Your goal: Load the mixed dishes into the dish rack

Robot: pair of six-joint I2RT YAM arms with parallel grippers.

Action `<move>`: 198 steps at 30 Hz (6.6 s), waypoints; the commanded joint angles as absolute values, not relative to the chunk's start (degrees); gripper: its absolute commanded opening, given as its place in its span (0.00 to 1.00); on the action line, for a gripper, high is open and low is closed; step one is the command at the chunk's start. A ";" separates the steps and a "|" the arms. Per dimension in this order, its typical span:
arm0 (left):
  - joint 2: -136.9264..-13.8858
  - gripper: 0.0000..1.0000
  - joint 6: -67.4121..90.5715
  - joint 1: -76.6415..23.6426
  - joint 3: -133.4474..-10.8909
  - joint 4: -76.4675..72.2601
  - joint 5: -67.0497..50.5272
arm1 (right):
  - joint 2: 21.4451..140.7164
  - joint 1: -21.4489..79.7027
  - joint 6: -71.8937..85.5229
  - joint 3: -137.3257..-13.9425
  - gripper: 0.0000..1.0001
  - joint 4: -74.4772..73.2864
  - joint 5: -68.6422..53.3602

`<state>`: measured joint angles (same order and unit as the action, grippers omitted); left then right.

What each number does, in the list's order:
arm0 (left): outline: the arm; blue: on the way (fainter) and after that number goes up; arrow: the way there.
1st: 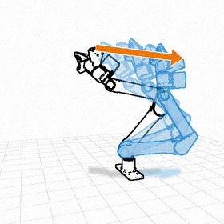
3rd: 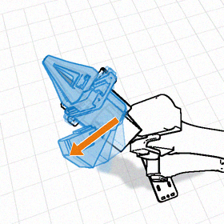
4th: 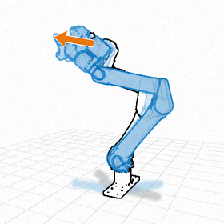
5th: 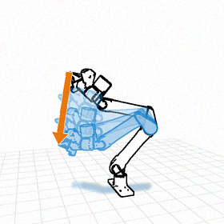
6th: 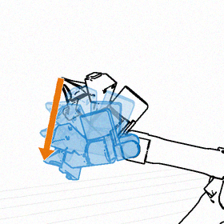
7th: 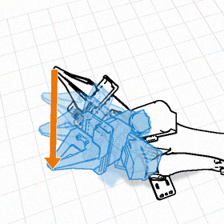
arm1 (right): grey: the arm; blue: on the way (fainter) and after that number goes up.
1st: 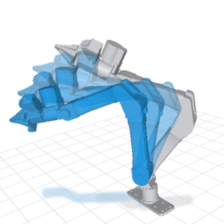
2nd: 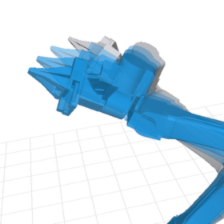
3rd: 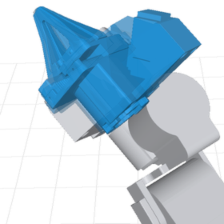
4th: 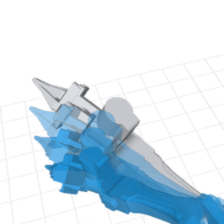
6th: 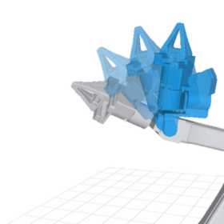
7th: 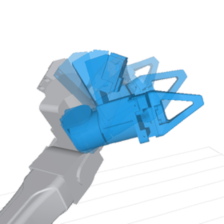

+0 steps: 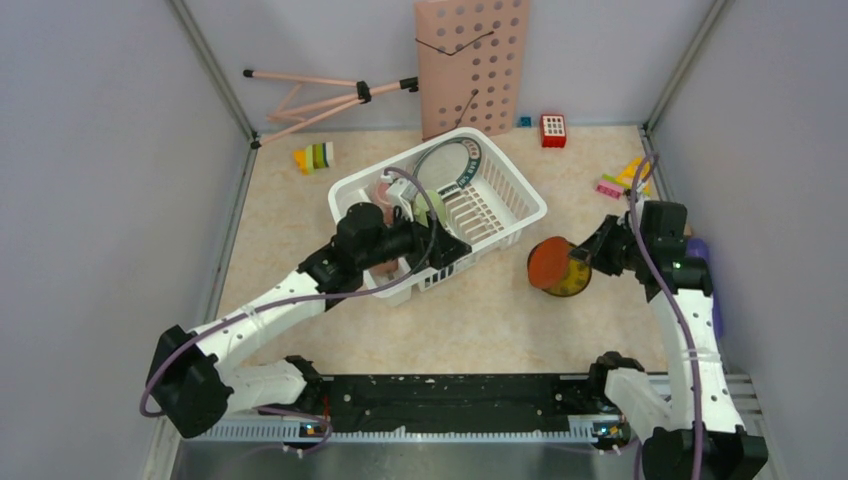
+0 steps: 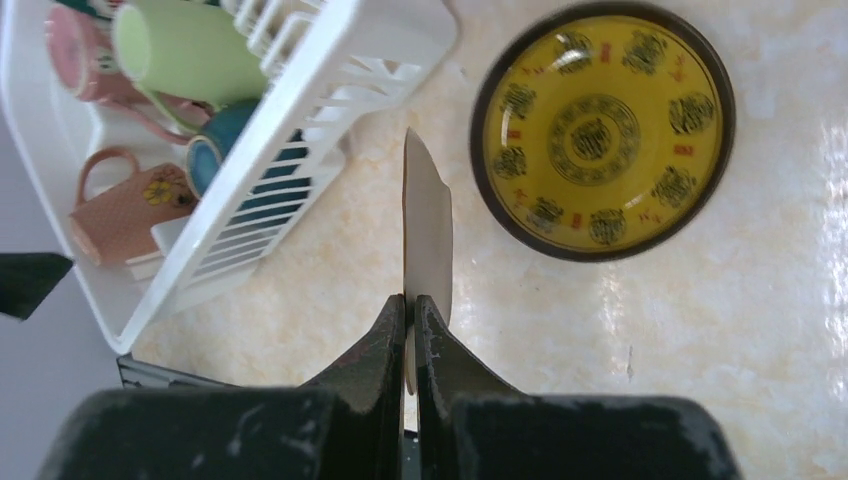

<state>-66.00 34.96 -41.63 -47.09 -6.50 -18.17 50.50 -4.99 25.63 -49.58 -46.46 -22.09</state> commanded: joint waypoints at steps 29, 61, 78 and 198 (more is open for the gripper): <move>-65.19 0.97 37.87 -32.72 -45.85 -10.48 -27.77 | 52.87 -4.57 26.80 -34.36 0.01 -24.90 -19.59; -71.19 0.94 40.91 -47.20 -44.49 -12.11 -23.89 | 55.91 5.44 41.52 -25.89 0.93 -35.49 -12.56; -70.72 0.94 38.33 -47.66 -44.74 -9.36 -22.25 | 58.65 8.78 45.12 -20.48 0.32 -26.18 -14.50; -66.48 0.98 33.57 -33.73 -55.09 -2.97 -22.20 | 50.45 -11.81 31.58 -56.35 0.00 -15.56 -33.52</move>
